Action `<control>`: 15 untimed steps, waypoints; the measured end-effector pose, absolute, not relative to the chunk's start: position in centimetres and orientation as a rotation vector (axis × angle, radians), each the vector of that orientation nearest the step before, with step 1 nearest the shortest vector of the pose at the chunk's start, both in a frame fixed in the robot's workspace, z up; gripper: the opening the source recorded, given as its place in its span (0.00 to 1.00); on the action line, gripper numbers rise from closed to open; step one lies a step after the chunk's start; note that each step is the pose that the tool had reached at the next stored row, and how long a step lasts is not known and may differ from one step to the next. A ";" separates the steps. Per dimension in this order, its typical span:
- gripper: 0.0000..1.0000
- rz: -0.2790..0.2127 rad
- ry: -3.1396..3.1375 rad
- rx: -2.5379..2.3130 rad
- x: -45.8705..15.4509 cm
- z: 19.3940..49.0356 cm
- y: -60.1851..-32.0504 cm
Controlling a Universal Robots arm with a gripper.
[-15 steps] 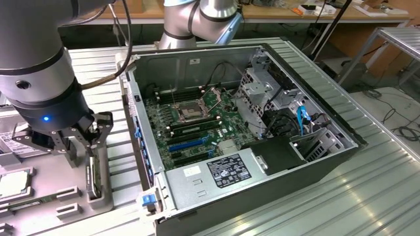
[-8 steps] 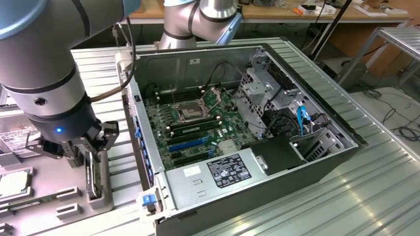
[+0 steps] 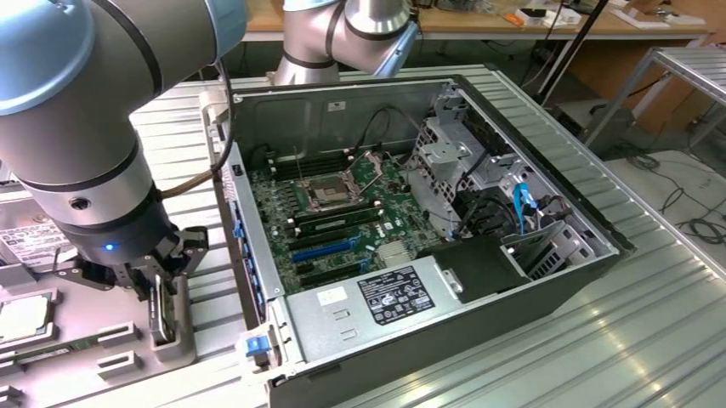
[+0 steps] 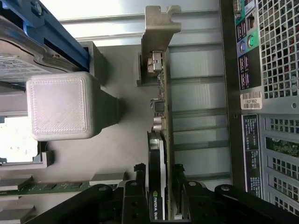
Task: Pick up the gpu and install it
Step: 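Pick up the gpu and move the gpu toward the slot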
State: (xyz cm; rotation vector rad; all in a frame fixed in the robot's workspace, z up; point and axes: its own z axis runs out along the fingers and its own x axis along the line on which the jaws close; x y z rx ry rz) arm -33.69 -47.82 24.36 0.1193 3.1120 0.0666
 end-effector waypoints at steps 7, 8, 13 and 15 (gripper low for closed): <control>0.27 0.067 3.112 0.119 -33.7 24.4 -47.8; 0.27 0.067 3.112 0.119 -33.7 24.4 -47.8; 0.27 0.067 3.112 0.119 -33.7 24.4 -47.8; 0.27 0.067 3.112 0.119 -33.7 24.4 -47.8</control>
